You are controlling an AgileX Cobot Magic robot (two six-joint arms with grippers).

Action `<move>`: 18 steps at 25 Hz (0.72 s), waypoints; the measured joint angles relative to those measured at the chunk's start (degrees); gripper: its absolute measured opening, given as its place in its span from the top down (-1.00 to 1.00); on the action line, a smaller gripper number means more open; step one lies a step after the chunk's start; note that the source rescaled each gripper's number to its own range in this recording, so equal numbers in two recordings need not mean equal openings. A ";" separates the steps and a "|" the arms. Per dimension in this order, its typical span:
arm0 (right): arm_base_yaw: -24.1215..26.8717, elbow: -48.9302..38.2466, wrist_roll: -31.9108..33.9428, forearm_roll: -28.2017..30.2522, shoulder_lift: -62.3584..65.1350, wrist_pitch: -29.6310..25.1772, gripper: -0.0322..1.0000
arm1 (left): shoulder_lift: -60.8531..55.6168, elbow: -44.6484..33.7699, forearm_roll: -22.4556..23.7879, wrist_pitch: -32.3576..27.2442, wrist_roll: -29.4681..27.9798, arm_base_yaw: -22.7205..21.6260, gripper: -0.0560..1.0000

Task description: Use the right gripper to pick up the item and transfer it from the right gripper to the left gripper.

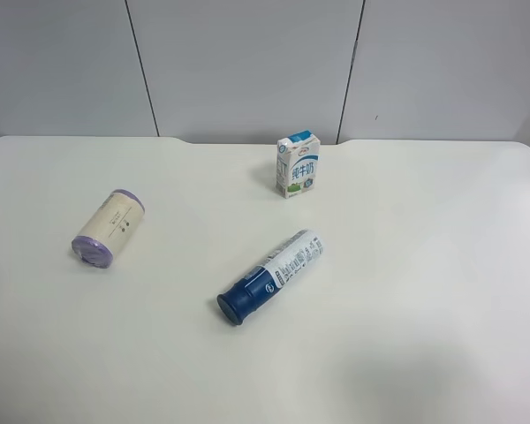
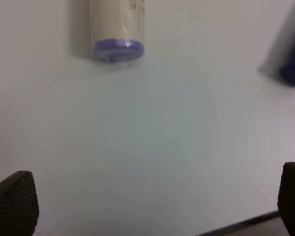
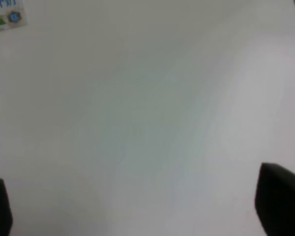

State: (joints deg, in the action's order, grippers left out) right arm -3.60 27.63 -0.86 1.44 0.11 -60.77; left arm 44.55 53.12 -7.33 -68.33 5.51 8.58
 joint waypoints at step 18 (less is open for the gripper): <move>0.00 0.00 0.01 0.00 0.00 0.00 -0.98 | -30.58 -12.35 7.91 -1.37 -10.18 0.00 -0.97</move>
State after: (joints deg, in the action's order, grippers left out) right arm -3.60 27.63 -0.85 1.44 0.11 -60.77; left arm 13.97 40.77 0.58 -69.70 -4.68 8.58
